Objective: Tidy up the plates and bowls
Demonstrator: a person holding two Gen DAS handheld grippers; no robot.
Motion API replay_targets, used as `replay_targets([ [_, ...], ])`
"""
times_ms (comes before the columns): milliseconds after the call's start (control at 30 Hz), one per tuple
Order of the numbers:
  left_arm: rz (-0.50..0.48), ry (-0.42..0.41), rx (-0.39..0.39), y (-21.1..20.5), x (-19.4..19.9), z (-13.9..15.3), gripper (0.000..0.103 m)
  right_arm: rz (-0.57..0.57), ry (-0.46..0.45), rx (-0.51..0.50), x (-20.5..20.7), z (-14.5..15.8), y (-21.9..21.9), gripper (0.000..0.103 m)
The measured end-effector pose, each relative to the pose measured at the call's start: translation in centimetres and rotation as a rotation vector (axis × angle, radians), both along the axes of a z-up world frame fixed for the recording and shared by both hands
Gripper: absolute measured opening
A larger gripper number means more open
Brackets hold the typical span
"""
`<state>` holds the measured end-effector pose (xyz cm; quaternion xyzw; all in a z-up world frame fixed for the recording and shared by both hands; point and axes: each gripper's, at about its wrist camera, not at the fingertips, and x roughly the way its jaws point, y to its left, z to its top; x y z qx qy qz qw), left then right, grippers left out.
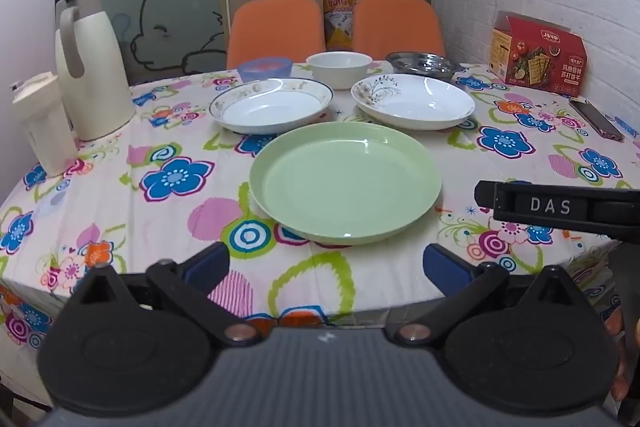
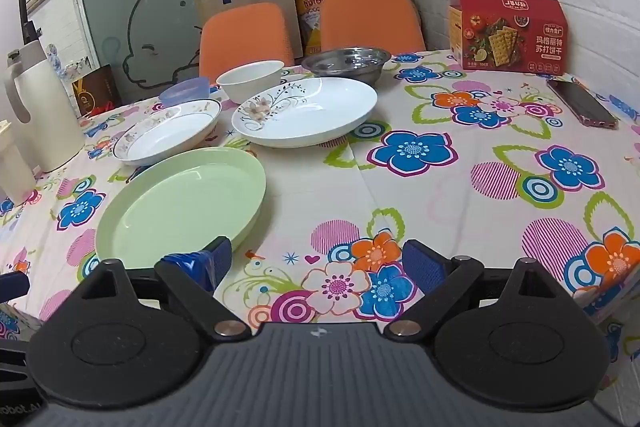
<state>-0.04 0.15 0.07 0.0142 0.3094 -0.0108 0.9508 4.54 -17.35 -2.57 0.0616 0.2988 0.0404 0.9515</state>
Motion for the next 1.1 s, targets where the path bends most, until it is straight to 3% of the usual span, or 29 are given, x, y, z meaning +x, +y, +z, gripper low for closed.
replay_targets([
  [1100,-0.006,-0.004,0.019,-0.43,-0.4,0.1,0.103,0.006,-0.008,-0.004,-0.52,0.62,0.42,0.08],
])
